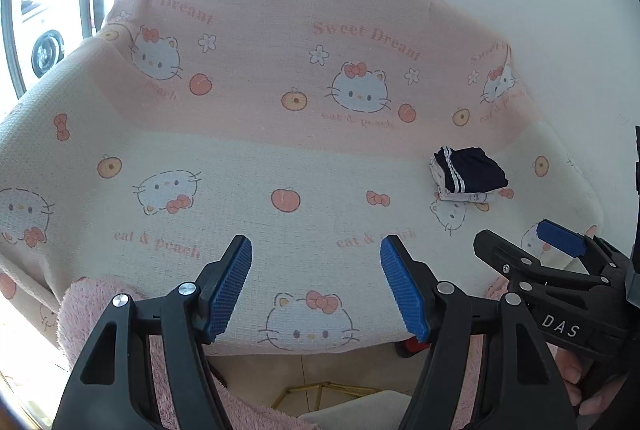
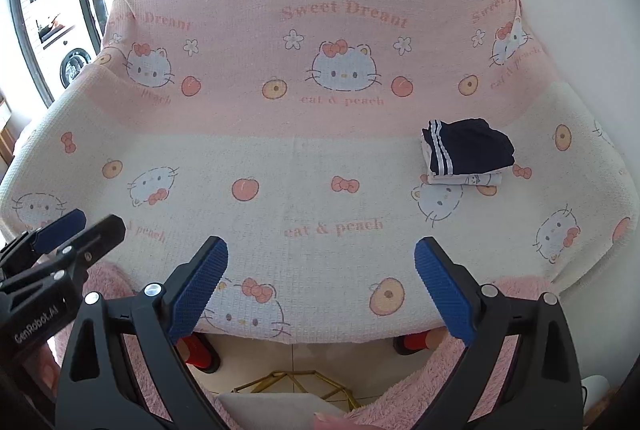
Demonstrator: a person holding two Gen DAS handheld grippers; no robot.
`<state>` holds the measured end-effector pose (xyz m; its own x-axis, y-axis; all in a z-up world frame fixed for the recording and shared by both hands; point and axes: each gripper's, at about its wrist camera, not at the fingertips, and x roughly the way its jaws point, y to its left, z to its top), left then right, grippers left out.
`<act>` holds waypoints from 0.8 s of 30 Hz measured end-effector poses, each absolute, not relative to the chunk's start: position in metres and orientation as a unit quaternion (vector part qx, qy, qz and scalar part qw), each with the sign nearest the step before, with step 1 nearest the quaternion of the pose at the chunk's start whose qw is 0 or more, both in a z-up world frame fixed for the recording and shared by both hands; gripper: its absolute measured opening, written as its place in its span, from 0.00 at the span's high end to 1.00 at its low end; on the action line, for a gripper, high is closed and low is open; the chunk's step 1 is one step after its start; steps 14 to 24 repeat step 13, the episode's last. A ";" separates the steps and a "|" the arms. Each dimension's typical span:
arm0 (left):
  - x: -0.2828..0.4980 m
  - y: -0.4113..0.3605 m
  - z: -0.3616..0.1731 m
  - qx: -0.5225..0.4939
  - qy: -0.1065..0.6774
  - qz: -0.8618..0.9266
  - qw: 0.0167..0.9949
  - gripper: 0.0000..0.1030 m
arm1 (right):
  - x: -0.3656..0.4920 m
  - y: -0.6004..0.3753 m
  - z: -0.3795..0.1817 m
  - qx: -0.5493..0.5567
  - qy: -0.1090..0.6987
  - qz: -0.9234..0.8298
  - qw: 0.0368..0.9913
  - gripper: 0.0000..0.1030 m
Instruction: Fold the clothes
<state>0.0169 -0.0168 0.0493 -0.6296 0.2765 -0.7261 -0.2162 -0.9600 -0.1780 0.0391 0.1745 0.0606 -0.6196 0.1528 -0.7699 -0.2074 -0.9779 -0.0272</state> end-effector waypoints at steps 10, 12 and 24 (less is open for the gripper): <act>0.011 -0.021 0.047 -0.413 -0.038 0.901 0.128 0.32 | 0.039 0.168 0.054 -0.434 0.023 0.897 0.084 0.07; 0.012 -0.020 0.047 -0.412 -0.039 0.901 0.128 0.32 | 0.038 0.168 0.053 -0.435 0.021 0.896 0.084 0.07; 0.012 -0.020 0.046 -0.412 -0.038 0.901 0.126 0.32 | 0.038 0.169 0.053 -0.436 0.019 0.896 0.083 0.07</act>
